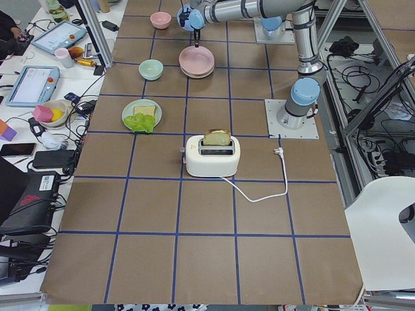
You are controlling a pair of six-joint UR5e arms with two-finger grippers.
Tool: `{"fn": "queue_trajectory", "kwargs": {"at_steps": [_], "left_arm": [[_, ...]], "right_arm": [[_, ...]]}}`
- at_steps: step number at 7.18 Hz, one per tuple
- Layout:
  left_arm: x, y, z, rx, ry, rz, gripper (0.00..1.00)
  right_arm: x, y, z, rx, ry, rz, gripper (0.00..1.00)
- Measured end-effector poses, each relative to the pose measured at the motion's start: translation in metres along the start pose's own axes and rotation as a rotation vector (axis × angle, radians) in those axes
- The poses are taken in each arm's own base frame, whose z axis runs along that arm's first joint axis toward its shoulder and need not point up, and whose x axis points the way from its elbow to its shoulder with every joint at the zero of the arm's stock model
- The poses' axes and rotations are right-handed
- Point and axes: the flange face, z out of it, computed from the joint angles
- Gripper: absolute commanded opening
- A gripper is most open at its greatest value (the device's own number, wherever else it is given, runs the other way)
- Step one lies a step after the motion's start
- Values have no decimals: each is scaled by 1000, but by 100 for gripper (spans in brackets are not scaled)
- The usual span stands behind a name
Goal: Stack three plates with pink and blue
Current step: 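Lift the pink plate with the left gripper and lower it onto the cream plate, then release the pink plate and raise the left gripper while the right lifts the blue plate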
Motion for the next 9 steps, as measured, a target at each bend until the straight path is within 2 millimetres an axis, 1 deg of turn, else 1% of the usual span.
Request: {"fn": "queue_trajectory", "kwargs": {"at_steps": [2,3,4,5,6,7,8,9], "left_arm": [[4,-3,12,-7,-2,16,100],[4,-5,8,-3,12,18,100],[-1,-9,-4,0,27,12,100],[-17,-17,-22,-9,29,15,100],[-45,-30,-47,-28,20,46,100],[-81,-43,-78,-46,12,85,100],[-118,-48,-110,-59,10,100,100],[-155,-44,-143,-78,9,98,100]], "right_arm": [[0,-3,-5,8,3,-3,0],[-1,-4,-6,11,4,-4,0],[-2,-3,-7,11,5,-6,0],[-9,-2,-6,10,5,-13,0],[-26,-1,-3,6,3,-23,0],[-50,3,4,0,-9,-28,0],[-78,8,10,3,-28,-42,0],[-107,13,13,8,-40,-68,0]]}}
